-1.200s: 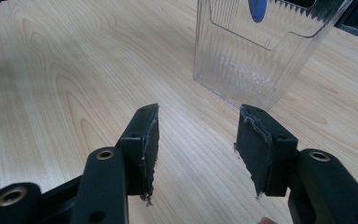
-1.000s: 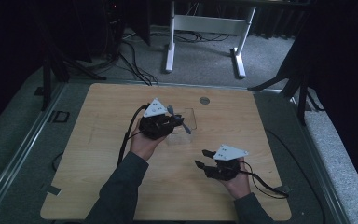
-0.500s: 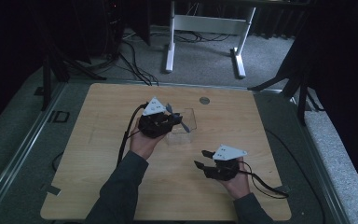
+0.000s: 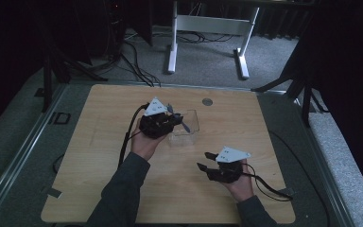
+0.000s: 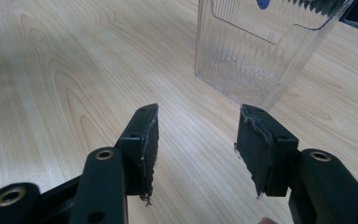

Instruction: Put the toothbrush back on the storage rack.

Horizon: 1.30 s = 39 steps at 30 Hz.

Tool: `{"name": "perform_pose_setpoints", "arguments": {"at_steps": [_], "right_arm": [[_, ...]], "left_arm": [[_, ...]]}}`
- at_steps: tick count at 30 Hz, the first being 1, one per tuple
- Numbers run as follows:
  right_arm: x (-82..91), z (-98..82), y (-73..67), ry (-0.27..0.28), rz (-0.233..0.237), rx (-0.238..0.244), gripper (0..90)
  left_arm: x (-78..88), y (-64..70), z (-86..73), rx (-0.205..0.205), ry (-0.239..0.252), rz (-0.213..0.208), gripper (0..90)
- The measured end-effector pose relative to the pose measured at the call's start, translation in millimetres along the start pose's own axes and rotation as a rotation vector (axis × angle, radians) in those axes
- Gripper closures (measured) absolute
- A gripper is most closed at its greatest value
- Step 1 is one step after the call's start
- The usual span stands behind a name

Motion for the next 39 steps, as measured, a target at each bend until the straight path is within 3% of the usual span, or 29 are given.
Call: {"name": "perform_pose_setpoints", "arguments": {"at_steps": [39], "right_arm": [[-4.3, -2.3, -2.7, -0.014, 0.011, 0.004, 48.1]], "left_arm": [[-9.5, -19.7, -4.8, 0.048, -0.023, 0.032, 79.7]]}}
Point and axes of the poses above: each handheld gripper's, and its own axes: x roughly backward along the jaws, z roughly out of its top, y roughly to its right, the point moved 8 cm from there along -x, roughly forward along the jaws, and after that the axes turned 11 degrees about -y, right-handed, at the moved point
